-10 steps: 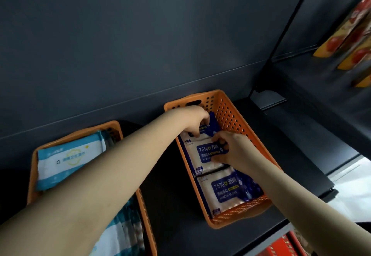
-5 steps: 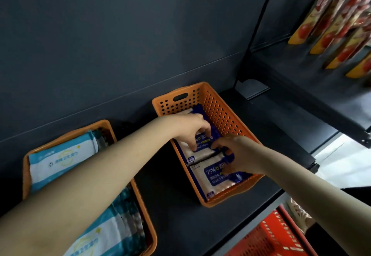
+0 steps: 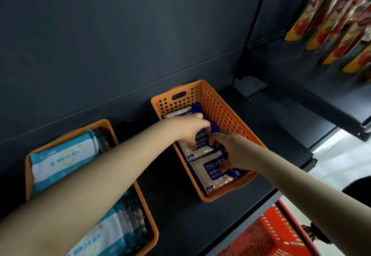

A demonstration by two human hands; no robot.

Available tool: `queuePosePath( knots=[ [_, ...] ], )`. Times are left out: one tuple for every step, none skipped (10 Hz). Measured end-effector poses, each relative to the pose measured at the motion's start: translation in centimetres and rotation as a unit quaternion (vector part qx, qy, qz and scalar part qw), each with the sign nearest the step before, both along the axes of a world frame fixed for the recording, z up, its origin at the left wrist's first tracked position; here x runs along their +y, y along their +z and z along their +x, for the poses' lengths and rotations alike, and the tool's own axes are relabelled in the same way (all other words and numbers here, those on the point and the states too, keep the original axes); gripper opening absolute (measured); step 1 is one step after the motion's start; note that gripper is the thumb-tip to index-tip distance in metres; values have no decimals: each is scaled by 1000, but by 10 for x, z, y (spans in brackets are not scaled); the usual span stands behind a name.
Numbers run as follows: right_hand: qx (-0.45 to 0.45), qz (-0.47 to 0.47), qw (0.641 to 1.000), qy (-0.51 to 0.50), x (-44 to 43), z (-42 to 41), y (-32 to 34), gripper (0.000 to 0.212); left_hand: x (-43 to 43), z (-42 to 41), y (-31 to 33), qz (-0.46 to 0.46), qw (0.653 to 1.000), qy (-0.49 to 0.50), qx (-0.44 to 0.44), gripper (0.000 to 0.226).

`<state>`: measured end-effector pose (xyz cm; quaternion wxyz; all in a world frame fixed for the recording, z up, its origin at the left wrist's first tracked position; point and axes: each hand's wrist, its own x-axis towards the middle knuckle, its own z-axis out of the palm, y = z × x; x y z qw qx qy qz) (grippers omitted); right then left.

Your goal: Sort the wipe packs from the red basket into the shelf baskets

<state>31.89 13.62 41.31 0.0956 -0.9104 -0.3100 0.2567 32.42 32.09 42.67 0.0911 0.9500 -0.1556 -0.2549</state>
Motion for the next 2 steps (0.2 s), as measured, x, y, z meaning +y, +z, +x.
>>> queuePosePath(
  knots=[
    [15,5,1000,-11,0,-2,3,72,-3,-9,3,-2,999,39,-18,62],
    [-9,54,998,-45,-4,-4,17,68,-6,-23,10,-70,987,125,-79,48]
  ],
)
